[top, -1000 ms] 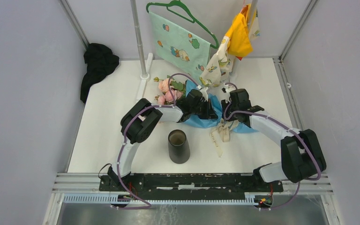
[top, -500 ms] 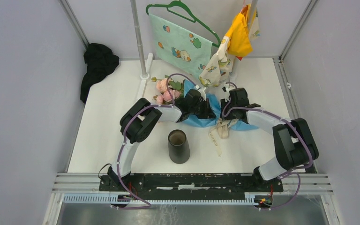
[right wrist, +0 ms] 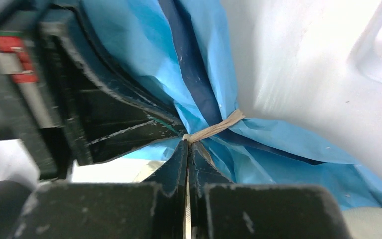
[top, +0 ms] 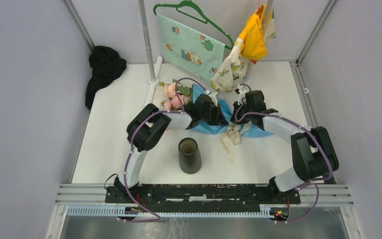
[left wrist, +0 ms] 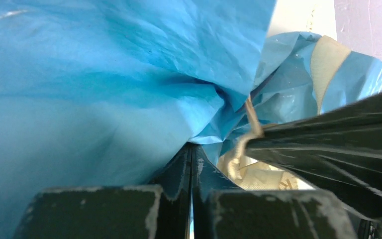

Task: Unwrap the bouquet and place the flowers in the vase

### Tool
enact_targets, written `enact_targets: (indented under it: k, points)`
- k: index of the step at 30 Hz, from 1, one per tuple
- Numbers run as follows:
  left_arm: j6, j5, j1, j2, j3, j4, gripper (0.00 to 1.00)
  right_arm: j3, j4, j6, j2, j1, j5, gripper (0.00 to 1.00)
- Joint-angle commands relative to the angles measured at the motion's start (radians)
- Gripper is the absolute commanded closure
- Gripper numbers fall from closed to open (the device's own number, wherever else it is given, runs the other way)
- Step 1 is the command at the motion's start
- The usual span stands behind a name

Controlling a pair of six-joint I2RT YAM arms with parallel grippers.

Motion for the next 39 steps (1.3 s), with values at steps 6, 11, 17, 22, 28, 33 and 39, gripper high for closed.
enact_targets:
  k: [6, 11, 17, 22, 28, 33, 39]
  points:
    - [0.008, -0.046, 0.007, 0.037, -0.013, -0.083, 0.98, 0.035, 0.008, 0.007, -0.244, 0.006, -0.066, 1.00]
    - [0.008, -0.048, 0.008, 0.039, -0.011, -0.083, 0.98, 0.063, -0.028, 0.000, -0.306, 0.007, -0.076, 1.00]
    - [0.010, -0.048, 0.009, 0.042, -0.011, -0.083, 0.98, 0.110, -0.082, -0.006, -0.383, 0.006, -0.075, 1.00]
    - [0.009, -0.044, 0.009, 0.043, -0.008, -0.083, 0.98, 0.193, -0.141, -0.024, -0.446, 0.007, -0.059, 0.97]
    - [0.008, -0.043, 0.009, 0.043, -0.007, -0.083, 0.98, 0.194, -0.179, -0.027, -0.494, 0.007, -0.076, 0.96]
    - [0.006, -0.039, 0.008, 0.050, -0.005, -0.079, 0.98, 0.174, -0.189, -0.037, -0.547, 0.007, -0.058, 0.96]
    - [0.004, -0.038, 0.008, 0.052, -0.007, -0.078, 0.98, 0.304, -0.242, -0.060, -0.593, 0.008, 0.005, 0.96]
